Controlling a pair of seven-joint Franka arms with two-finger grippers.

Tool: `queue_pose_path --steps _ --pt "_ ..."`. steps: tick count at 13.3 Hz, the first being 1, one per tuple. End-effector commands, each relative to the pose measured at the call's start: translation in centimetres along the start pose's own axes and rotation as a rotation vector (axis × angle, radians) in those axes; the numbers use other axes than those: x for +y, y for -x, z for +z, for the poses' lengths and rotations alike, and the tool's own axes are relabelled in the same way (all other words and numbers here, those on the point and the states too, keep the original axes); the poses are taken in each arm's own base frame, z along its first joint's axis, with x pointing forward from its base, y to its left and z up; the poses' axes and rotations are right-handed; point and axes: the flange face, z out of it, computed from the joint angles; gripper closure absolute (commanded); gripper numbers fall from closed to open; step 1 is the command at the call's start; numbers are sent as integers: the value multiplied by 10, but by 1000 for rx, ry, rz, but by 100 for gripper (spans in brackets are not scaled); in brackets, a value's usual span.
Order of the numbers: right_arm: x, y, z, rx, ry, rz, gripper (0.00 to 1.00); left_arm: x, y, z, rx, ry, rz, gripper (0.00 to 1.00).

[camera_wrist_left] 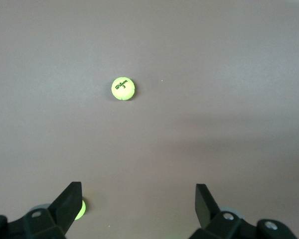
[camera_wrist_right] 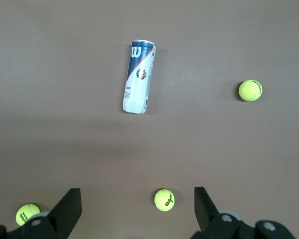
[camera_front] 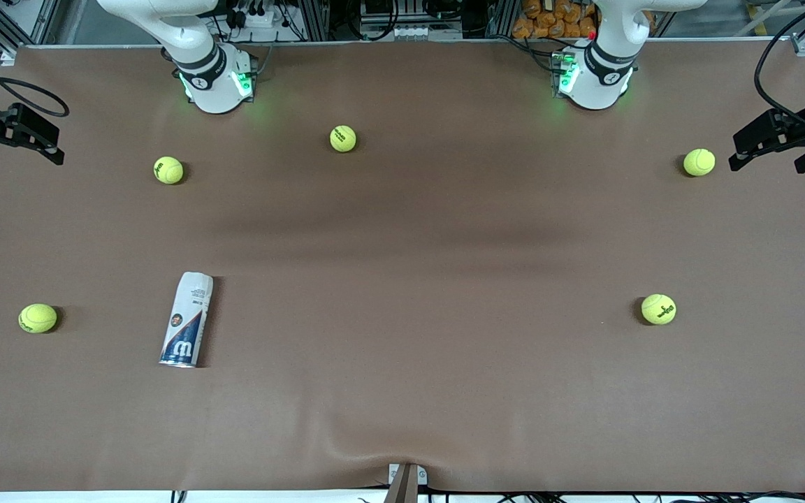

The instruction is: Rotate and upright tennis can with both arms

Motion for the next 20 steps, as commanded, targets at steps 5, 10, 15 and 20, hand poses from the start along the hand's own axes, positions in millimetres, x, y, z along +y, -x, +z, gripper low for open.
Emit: queue_pose_path --steps 5,10,15,20 --pt "2 -8 14 -11 11 -6 0 -2 2 -3 -6 -23 18 0" --pt "11 -60 99 -120 -16 4 0 -2 2 -3 -6 -21 16 0" --pt "-6 -85 228 -121 -23 -9 0 -2 1 0 -14 -21 17 0" --pt "-21 -90 333 -93 -116 43 0 -2 1 1 -17 -21 17 0"
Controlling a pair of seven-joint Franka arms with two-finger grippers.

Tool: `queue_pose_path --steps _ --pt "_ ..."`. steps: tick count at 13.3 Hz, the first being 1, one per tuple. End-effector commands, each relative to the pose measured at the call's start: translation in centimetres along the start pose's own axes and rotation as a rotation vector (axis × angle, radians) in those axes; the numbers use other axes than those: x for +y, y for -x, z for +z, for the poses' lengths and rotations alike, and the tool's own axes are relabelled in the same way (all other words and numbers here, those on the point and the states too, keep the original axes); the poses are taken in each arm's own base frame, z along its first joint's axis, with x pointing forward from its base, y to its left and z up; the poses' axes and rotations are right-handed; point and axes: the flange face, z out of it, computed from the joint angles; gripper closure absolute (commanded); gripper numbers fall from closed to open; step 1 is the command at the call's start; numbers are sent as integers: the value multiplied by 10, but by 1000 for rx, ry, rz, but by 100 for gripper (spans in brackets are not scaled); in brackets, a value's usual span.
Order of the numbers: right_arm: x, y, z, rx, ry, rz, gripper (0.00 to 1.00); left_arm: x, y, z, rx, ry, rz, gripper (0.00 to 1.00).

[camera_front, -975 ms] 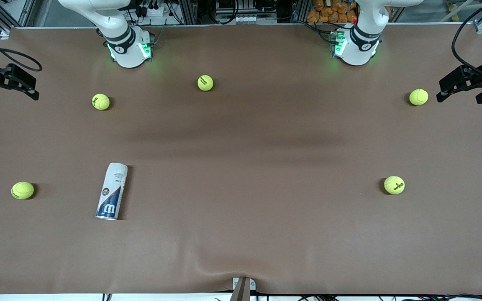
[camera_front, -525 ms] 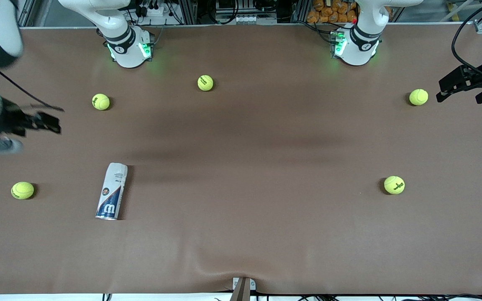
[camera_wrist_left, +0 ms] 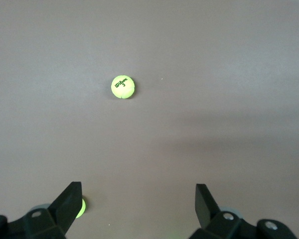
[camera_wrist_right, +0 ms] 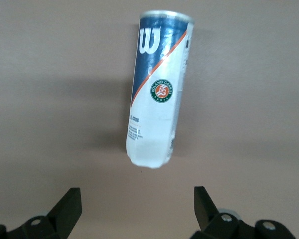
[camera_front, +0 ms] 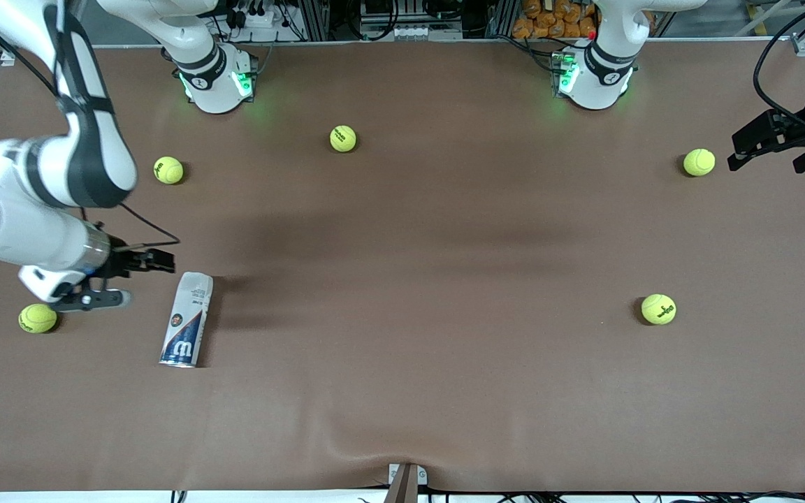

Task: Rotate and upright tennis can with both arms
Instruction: 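Reach the right gripper down to the lying white-blue tennis can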

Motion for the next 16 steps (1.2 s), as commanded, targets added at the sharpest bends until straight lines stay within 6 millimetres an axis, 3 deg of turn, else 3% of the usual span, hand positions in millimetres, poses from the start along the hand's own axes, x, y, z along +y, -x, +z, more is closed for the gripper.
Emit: queue_pose_path --steps 1,5,10,13,16 --pt "-6 -5 20 21 -19 12 0 -1 0 0 -10 -21 22 0" --pt "-6 -13 53 5 -12 12 0 -1 0 1 -13 -22 20 0" --pt "-6 -20 77 -11 7 91 0 -2 0 2 -15 -22 20 0" --pt "4 -32 105 34 18 99 0 -3 0 1 -13 -21 20 0" --pt "10 -38 111 37 26 99 0 -2 -1 3 -16 -22 22 0"
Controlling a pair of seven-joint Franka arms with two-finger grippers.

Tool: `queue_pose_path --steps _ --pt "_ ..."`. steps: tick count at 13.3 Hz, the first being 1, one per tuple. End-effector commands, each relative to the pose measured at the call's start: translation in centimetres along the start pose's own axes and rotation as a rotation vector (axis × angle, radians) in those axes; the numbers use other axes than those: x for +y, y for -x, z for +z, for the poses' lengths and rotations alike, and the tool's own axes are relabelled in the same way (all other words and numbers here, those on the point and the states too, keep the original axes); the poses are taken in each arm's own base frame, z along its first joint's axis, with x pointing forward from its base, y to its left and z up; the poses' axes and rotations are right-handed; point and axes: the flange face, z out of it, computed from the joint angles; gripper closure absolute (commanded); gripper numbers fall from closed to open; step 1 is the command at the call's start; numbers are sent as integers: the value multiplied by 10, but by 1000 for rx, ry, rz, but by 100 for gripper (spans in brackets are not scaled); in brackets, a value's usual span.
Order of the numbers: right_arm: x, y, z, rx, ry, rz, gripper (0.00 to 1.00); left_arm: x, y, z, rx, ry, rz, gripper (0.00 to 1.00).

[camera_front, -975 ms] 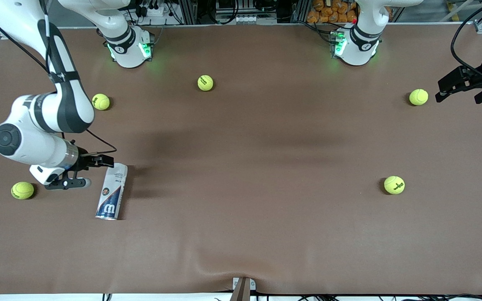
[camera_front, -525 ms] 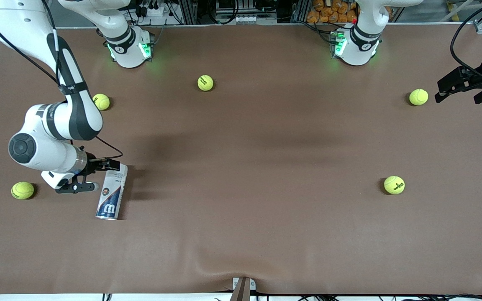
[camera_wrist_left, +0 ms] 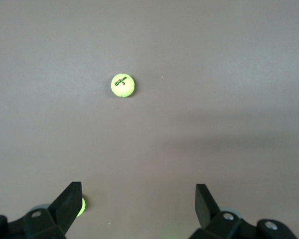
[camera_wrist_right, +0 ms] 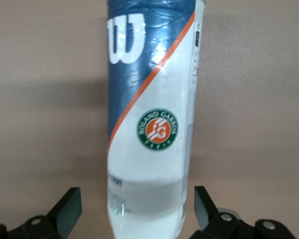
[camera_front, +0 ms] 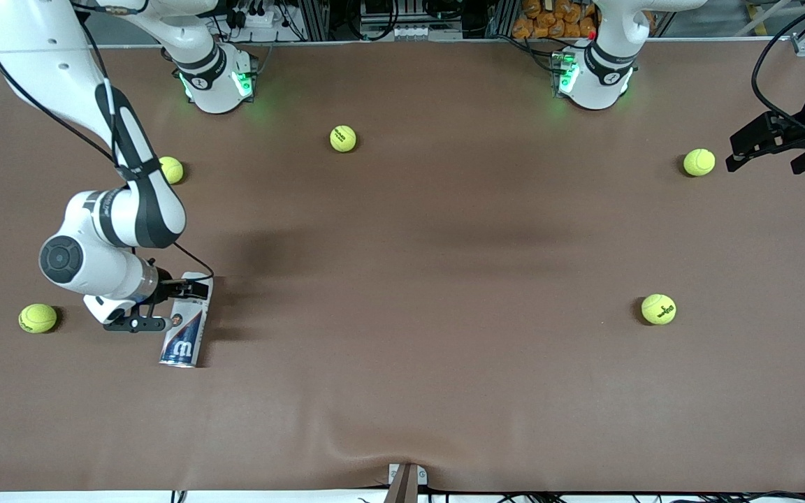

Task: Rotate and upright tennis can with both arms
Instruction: 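Close the right gripper around the middle of the can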

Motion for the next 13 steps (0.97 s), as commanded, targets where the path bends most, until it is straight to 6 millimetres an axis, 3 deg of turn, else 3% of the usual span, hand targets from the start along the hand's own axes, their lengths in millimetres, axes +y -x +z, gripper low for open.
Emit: queue_pose_path --steps 1,13 --pt "4 -9 2 6 16 10 0 -2 0 0 -9 -22 22 0" --pt "10 -16 19 -6 26 11 0 -2 1 0 -20 -20 20 0"
